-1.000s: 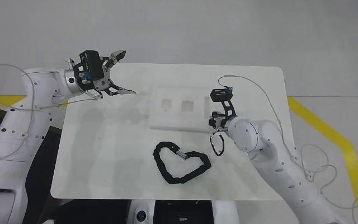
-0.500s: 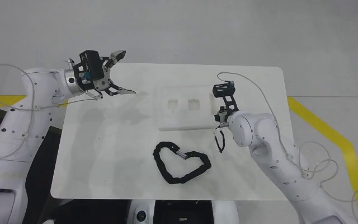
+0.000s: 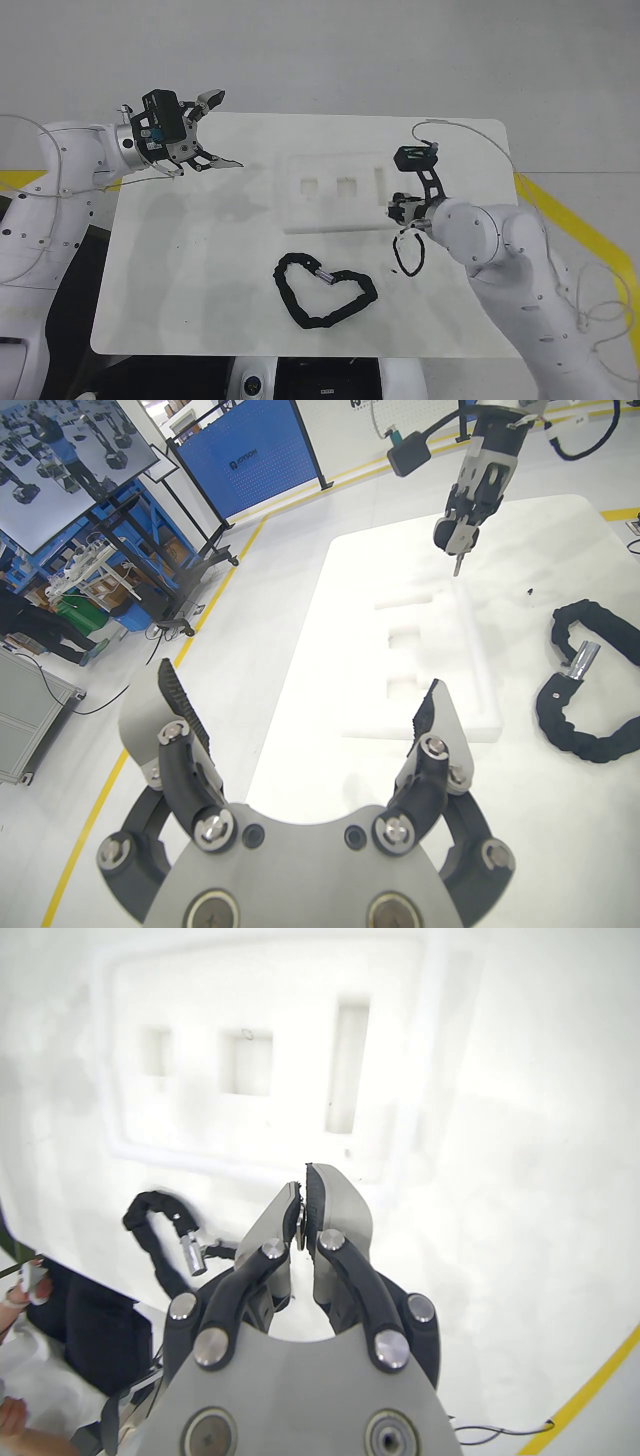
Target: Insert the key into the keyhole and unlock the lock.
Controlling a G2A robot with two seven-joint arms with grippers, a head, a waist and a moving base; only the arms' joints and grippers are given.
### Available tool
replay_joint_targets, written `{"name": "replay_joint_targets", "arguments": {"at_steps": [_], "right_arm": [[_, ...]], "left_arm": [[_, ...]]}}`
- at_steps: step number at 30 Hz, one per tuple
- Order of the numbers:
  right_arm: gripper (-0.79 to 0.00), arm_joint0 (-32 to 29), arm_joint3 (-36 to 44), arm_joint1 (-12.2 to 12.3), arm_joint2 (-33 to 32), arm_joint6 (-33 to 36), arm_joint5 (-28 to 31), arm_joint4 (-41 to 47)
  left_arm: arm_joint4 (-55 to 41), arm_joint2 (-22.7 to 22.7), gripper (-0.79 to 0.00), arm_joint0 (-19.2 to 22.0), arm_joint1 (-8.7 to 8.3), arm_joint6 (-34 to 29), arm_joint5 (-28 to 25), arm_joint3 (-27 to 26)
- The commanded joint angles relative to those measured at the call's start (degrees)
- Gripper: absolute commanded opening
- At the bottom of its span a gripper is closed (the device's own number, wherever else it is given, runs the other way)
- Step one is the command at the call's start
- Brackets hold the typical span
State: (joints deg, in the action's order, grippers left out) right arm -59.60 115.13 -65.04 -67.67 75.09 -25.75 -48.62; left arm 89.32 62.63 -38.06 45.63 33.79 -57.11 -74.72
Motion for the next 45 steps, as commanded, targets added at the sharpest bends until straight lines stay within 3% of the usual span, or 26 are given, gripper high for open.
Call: {"name": "replay_joint_targets", "arguments": {"at_steps": [1,10,20,32,38,45], "right_arm": [[-0.785,-3.1,1.8,0.2,-3.8,-2.6,1.5,5.2],[-0.785,-16.9,4.0,1.0,-18.9,-14.0,13.2,23.6],[-0.785,-24.1,3.1,1.8,-29.2,-17.6,21.1,32.1],[-0.785,-25.6,1.4,2.0,-31.1,-18.8,23.2,35.2],[-0.785,-25.6,1.4,2.0,-31.1,-18.8,23.2,35.2],[-0.785,-25.6,1.4,2.0,-31.1,-18.8,23.2,35.2]], "left_arm": [[0.0,0.0,0.000,0.0,0.00,0.0,0.0,0.0],[0.0,0.0,0.000,0.0,0.00,0.0,0.0,0.0],[0.0,0.0,0.000,0.0,0.00,0.0,0.0,0.0],[0.0,0.0,0.000,0.0,0.00,0.0,0.0,0.0],[1.9,-1.3,0.000,-2.7,-0.08,-5.2,-0.4,-7.3],[4.1,-6.1,0.000,-6.5,0.44,-7.2,-0.9,-13.4]]}}
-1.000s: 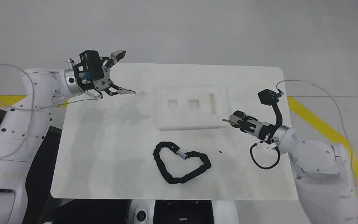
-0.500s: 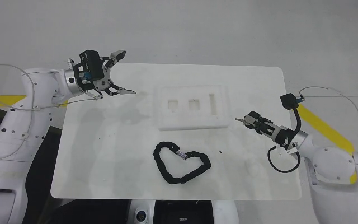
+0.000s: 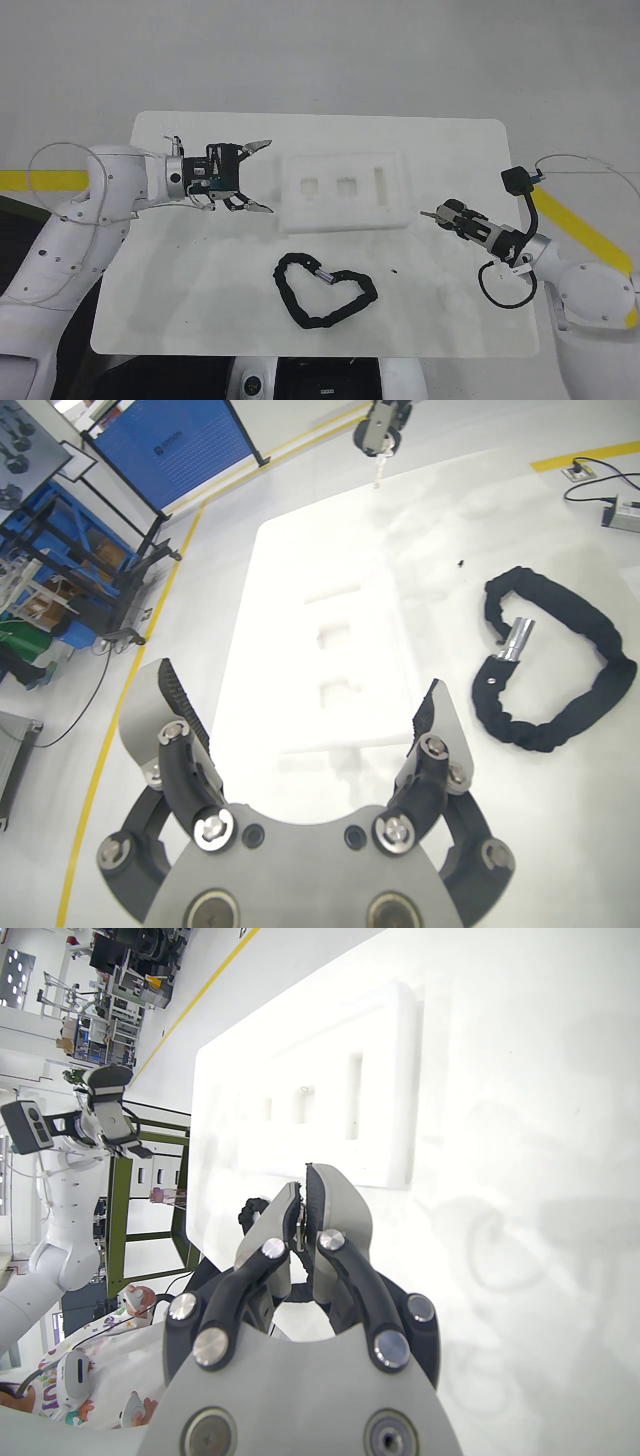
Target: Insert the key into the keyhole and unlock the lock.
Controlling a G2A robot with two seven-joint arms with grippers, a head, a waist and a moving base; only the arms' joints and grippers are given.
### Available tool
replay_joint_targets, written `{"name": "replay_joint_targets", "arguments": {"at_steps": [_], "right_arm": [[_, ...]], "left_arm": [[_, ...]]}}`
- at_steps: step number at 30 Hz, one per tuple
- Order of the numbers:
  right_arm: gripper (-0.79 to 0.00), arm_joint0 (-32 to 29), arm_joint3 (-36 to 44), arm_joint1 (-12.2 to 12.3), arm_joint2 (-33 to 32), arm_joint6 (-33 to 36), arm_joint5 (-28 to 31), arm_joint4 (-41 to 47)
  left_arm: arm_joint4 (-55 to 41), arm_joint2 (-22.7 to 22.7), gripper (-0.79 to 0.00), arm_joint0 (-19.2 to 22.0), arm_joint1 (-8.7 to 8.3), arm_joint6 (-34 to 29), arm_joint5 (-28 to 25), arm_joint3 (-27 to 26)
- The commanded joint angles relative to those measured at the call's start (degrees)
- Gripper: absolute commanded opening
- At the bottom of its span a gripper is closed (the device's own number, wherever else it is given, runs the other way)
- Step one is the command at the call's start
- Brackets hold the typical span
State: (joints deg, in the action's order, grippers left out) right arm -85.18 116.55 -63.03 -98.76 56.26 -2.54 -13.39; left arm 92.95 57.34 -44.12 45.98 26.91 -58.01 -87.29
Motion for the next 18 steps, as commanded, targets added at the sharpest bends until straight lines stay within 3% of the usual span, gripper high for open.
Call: {"name": "replay_joint_targets", "arguments": {"at_steps": [1,12,18], "right_arm": [[-0.785,0.0,0.0,0.0,0.0,0.0,0.0,0.0],[-0.785,0.0,0.0,0.0,0.0,0.0,0.0,0.0],[-0.785,0.0,0.0,0.0,0.0,0.0,0.0,0.0]], "left_arm": [[1.1,-1.6,0.000,-0.8,0.18,-0.5,0.0,-1.7],[10.6,-9.1,0.000,-3.7,0.33,-0.9,0.0,-9.4],[16.6,-14.9,0.000,-3.6,-0.13,-0.6,0.0,-10.9]]}}
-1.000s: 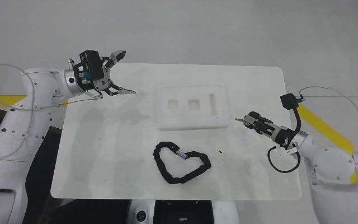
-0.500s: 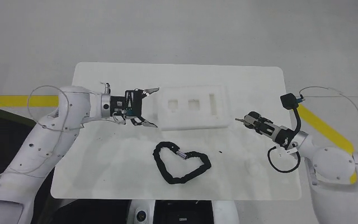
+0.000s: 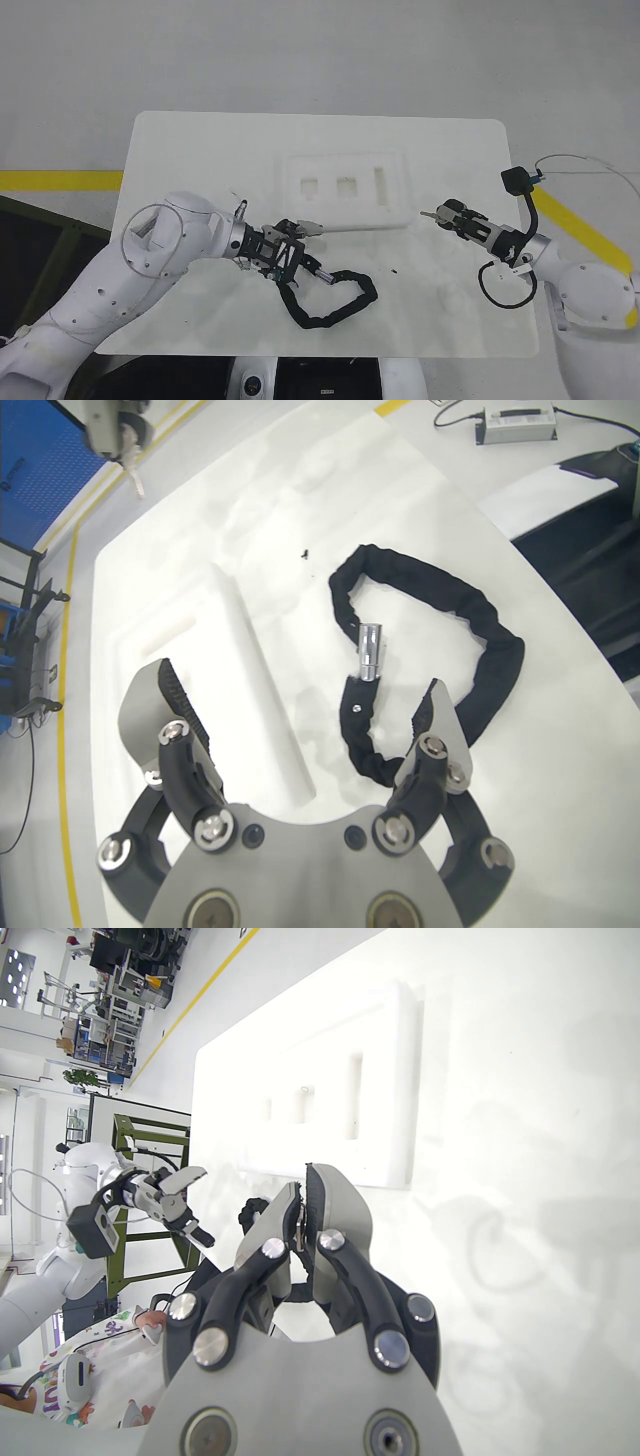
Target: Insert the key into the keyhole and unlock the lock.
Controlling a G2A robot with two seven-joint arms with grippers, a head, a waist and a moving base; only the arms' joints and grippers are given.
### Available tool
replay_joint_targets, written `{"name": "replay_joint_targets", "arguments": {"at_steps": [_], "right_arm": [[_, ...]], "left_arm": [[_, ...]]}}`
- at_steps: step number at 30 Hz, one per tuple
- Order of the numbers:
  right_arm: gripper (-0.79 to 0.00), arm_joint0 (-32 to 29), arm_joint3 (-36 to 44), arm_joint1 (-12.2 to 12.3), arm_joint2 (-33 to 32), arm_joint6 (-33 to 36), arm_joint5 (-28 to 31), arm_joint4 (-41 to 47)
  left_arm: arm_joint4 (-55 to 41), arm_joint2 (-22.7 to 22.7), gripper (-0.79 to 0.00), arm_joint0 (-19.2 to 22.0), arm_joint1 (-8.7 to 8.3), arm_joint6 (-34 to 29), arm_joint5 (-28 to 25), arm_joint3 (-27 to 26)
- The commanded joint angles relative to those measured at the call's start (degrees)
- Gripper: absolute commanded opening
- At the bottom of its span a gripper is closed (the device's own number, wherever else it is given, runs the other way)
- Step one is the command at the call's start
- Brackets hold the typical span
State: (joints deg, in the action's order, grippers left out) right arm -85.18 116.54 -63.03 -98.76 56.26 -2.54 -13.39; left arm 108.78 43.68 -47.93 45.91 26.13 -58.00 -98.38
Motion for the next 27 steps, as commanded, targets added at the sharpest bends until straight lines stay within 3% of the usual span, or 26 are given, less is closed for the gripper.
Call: {"name": "replay_joint_targets", "arguments": {"at_steps": [1,12,27], "right_arm": [[-0.785,0.0,0.0,0.0,0.0,0.0,0.0,0.0],[-0.785,0.0,0.0,0.0,0.0,0.0,0.0,0.0],[-0.785,0.0,0.0,0.0,0.0,0.0,0.0,0.0]], "left_arm": [[1.4,-2.2,0.000,0.7,-0.08,0.2,0.0,0.2],[2.6,-12.0,0.000,6.5,1.72,-1.6,0.0,2.6],[3.5,-18.9,-0.018,12.0,5.40,-0.2,0.2,9.5]]}}
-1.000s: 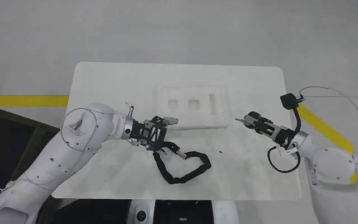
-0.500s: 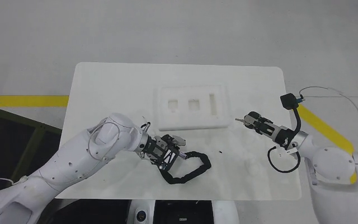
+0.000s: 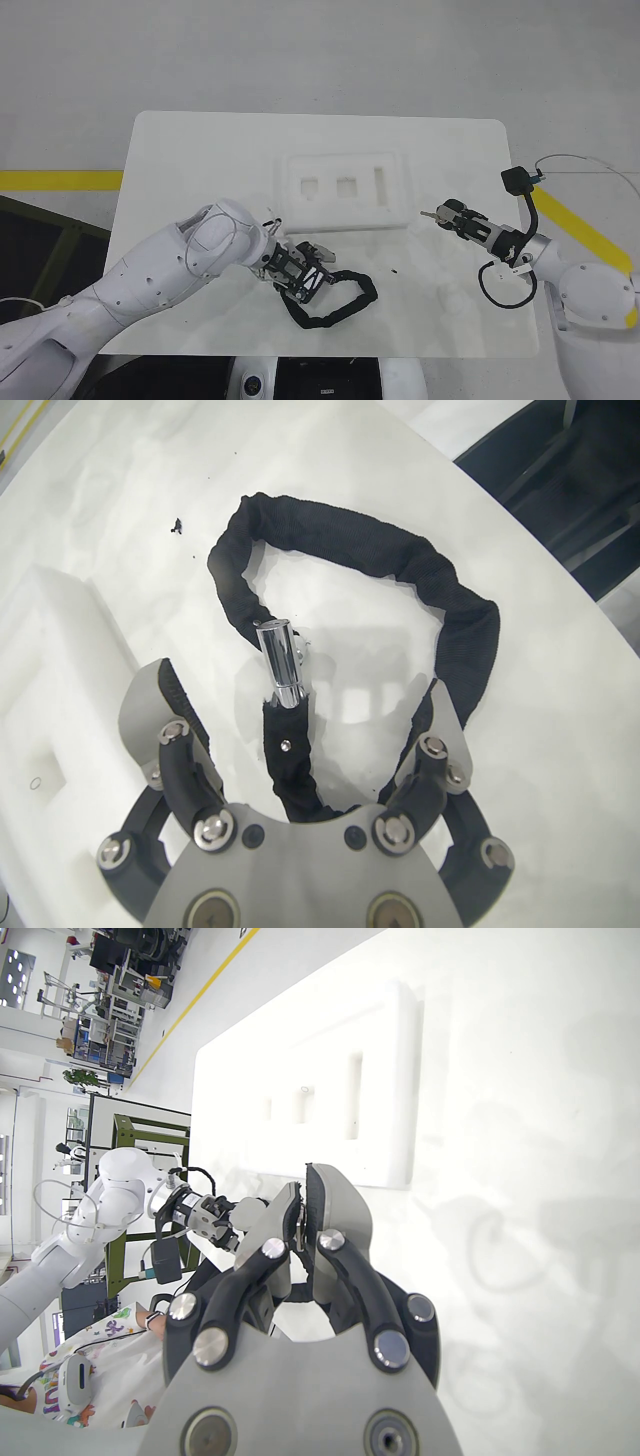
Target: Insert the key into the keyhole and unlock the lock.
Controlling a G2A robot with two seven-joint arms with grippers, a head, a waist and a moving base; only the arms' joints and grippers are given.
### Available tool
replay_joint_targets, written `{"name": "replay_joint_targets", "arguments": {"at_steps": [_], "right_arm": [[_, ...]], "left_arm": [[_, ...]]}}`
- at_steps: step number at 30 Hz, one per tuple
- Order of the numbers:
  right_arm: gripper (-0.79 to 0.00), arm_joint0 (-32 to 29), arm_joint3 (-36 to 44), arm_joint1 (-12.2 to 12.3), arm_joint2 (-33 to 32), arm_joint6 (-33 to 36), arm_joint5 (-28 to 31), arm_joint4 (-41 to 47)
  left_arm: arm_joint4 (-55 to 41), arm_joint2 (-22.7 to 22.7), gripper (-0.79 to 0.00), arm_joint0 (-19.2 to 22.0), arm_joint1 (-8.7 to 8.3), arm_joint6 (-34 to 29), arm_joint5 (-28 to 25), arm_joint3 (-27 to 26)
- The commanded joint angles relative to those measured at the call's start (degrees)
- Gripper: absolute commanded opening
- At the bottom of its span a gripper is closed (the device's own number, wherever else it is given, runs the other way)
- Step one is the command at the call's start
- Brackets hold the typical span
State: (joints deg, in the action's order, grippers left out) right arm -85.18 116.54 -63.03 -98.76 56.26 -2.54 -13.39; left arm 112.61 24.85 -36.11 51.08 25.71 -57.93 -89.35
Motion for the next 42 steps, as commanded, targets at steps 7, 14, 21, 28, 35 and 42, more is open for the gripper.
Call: {"name": "replay_joint_targets", "arguments": {"at_steps": [7,14,21,28,35,42], "right_arm": [[-0.785,0.0,0.0,0.0,0.0,0.0,0.0,0.0],[-0.785,0.0,0.0,0.0,0.0,0.0,0.0,0.0],[-0.785,0.0,0.0,0.0,0.0,0.0,0.0,0.0],[-0.785,0.0,0.0,0.0,0.0,0.0,0.0,0.0],[-0.785,0.0,0.0,0.0,0.0,0.0,0.0,0.0],[-0.785,0.0,0.0,0.0,0.0,0.0,0.0,0.0]], "left_arm": [[-1.0,-1.2,-0.212,0.9,1.86,0.3,0.4,2.4],[-1.0,-2.0,-0.369,1.6,3.16,-0.5,0.2,4.8],[-1.3,-1.9,-0.437,1.6,3.85,-1.4,0.5,6.4],[-1.2,-1.8,-0.502,1.6,4.31,-2.0,0.3,6.9],[-1.9,-1.7,-0.785,1.7,5.05,-2.8,0.1,7.6],[-5.9,0.2,-0.785,1.2,5.27,-1.6,0.7,8.2]]}}
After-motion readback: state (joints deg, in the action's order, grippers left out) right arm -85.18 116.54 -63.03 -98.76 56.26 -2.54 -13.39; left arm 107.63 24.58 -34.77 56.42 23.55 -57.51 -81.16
